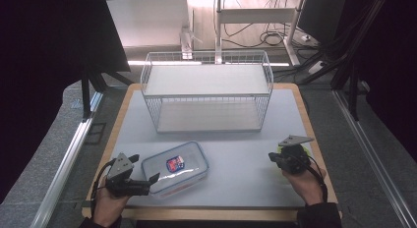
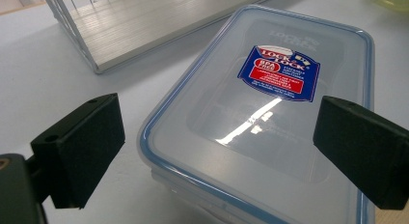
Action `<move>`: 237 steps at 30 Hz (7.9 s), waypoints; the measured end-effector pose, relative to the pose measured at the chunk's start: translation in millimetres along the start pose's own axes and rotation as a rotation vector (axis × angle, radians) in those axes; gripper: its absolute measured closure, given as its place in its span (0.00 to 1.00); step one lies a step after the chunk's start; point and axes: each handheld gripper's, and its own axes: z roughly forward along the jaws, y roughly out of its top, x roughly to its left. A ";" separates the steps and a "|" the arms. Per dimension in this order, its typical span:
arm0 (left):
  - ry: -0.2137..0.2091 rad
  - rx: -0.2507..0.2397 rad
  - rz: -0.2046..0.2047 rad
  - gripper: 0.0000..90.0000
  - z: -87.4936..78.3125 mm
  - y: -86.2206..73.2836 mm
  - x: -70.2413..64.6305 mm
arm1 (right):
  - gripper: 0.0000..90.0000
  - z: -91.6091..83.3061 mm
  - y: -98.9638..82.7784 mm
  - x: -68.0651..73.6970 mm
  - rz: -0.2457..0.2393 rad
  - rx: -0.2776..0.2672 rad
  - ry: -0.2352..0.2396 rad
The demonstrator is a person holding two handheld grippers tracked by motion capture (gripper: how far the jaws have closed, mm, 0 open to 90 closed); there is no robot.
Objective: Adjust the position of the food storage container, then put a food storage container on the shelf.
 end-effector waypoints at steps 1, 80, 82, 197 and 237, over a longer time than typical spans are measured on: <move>0.000 0.000 0.000 0.04 0.0 0.0 0.0 | 1.00 -1.9 -1.5 -1.4 0.004 0.001 -0.003; -0.134 0.219 -0.037 0.99 108.4 36.2 -4.8 | 0.97 43.2 13.1 43.6 -0.012 -0.059 0.136; -0.127 0.217 -0.025 0.95 104.5 36.2 -4.5 | 0.95 40.9 13.7 44.3 -0.020 -0.065 0.130; -0.410 0.084 -0.229 0.57 73.8 35.5 -10.1 | 0.55 26.2 25.6 47.6 0.149 -0.046 0.423; -0.354 -0.055 -0.172 0.59 37.6 143.4 16.3 | 0.53 -24.6 117.8 27.2 0.081 -0.295 0.364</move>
